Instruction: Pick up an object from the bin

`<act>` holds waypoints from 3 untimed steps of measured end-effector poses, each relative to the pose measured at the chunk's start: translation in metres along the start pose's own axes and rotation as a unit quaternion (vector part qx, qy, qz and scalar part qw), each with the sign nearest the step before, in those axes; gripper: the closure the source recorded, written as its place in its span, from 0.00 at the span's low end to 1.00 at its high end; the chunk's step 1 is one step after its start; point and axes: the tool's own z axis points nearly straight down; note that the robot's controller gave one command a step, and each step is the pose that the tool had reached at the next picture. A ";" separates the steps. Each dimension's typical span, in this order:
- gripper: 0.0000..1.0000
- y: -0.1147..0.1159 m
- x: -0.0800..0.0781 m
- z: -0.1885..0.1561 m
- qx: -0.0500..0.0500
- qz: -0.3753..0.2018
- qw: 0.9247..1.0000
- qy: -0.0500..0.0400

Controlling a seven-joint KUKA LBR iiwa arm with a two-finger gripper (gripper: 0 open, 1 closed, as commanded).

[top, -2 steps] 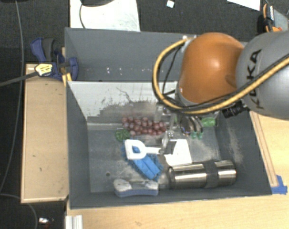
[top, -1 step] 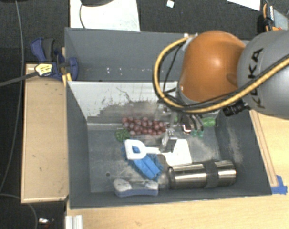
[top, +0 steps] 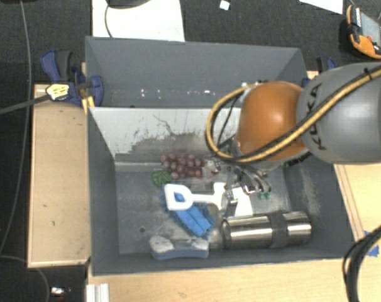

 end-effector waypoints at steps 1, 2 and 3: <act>0.00 -0.007 0.007 -0.015 0.000 -0.055 0.999 -0.003; 0.00 -0.012 0.006 -0.004 0.000 -0.008 1.000 0.002; 0.00 -0.006 -0.008 0.057 0.000 -0.007 1.000 -0.008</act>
Offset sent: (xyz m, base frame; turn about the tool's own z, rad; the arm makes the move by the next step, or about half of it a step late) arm -0.0041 -0.0137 0.0024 -0.0111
